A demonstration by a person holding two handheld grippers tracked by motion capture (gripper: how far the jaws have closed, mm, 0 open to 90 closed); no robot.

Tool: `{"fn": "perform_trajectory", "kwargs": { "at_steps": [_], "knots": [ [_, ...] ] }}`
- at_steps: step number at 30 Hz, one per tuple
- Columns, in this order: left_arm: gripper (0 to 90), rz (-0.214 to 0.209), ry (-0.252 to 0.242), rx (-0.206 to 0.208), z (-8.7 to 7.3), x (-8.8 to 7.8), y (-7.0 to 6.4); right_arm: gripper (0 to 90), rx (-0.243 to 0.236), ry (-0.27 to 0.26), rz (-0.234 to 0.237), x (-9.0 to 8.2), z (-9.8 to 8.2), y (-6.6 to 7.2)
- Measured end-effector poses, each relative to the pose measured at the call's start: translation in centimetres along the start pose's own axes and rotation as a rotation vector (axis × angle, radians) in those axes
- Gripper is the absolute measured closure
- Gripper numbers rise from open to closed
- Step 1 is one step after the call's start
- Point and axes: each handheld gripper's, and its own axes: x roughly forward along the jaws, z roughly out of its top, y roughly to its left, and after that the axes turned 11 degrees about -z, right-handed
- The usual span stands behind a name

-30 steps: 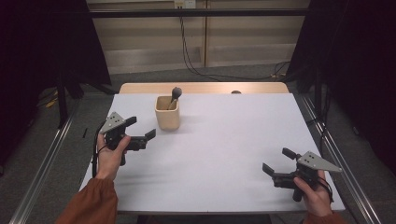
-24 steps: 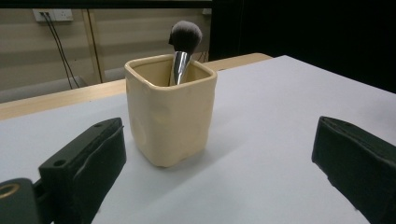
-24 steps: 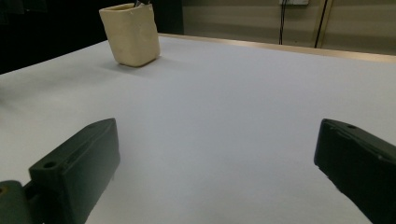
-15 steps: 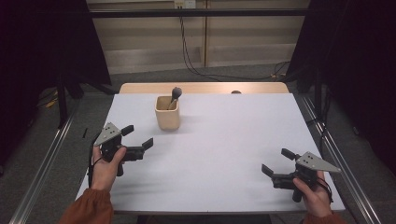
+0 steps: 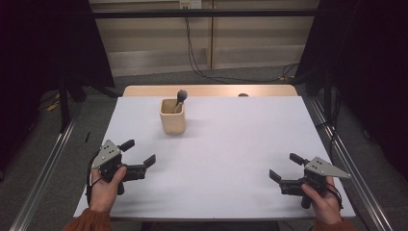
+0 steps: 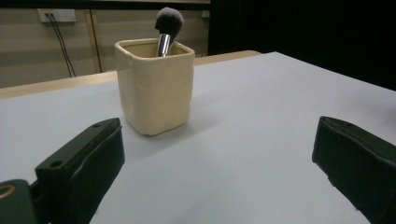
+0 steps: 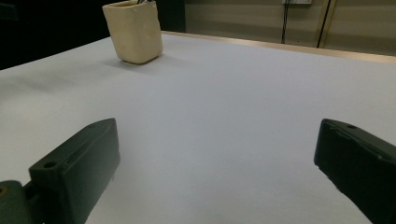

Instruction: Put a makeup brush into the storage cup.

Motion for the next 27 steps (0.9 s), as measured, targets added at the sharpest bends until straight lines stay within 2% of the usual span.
{"fn": "perform_trajectory", "kwargs": {
  "at_steps": [4,7,10,12,15,20,25,27],
  "knots": [
    [2.3,-0.005,0.018,0.013,-0.5,-0.7,-0.3,0.0,0.000,0.000,-0.001,-0.1,0.0,0.0],
    [2.4,0.017,0.021,0.020,-0.7,-1.1,-0.3,0.0,-0.001,0.000,-0.003,-0.1,0.0,0.0],
    [2.4,0.025,0.019,-0.001,-1.2,-1.4,-0.5,0.0,-0.001,-0.001,-0.004,-0.1,0.0,0.0],
    [2.3,0.040,0.029,0.007,-1.5,-1.5,-0.7,0.0,-0.003,-0.002,-0.002,-0.2,0.0,0.0],
    [2.3,0.032,0.030,-0.002,-1.8,-1.7,-0.9,0.0,0.002,0.001,-0.002,-0.1,-0.1,0.0],
    [2.3,0.066,0.035,-0.001,-2.1,-2.2,-1.3,0.0,-0.001,0.001,-0.004,-0.2,-0.1,0.0],
    [2.3,0.059,0.062,-0.014,-2.8,-2.3,-1.4,0.0,0.005,-0.003,-0.014,-0.4,-0.1,0.0],
    [2.3,0.063,0.067,-0.006,-2.9,-2.3,-1.5,0.0,0.003,-0.004,-0.012,-0.4,-0.1,0.0]
  ]
}}
